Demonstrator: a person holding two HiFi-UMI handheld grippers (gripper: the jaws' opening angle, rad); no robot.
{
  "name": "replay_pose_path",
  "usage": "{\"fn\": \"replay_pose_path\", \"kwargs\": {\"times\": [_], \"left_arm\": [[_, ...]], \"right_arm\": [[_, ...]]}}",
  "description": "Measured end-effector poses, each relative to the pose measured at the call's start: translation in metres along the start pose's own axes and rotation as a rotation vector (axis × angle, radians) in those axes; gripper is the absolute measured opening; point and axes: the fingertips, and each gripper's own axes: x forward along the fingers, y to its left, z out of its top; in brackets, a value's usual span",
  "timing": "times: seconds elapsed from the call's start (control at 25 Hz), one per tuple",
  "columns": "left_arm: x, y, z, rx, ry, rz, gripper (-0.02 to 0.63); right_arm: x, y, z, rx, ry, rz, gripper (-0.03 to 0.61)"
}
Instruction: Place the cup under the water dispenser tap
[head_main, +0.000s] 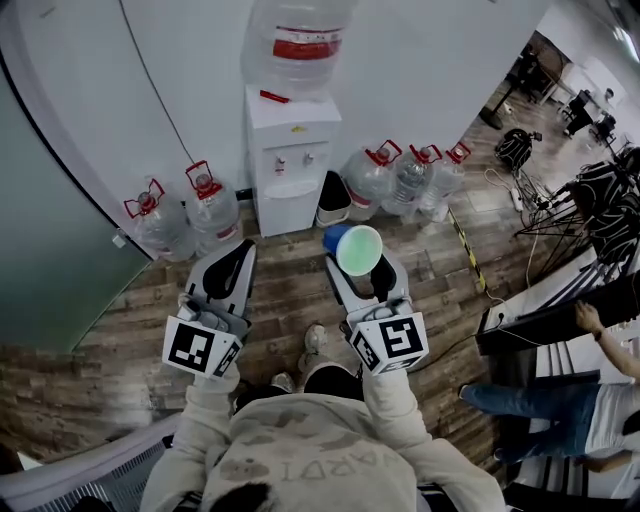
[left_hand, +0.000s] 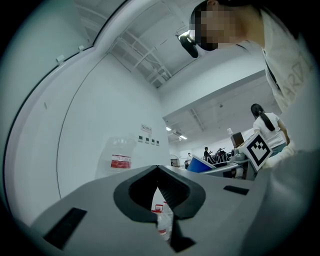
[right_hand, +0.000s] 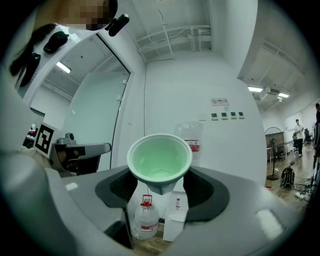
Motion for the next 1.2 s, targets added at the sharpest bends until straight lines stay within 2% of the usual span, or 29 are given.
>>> {"fn": "replay_pose_path", "kwargs": {"times": [0.4,0.8,1.2], "left_arm": [[0.060,0.038,-0.010,0.005,-0.006,0.036,0.005],[0.133,0.082,-0.017,0.023,-0.024,0.107,0.005],[0.197,0.100,-0.030,0.038,-0.019,0.151,0.005]], "right_arm": [[0.066,-0.044,-0.003,0.005,-0.003,0.036,0.296],[0.146,-0.092,0.000,-0.006,-0.008,0.125,0.295],[0.201,-0.138,-0.009,-0.005,0.005,0.201,0.295]]}}
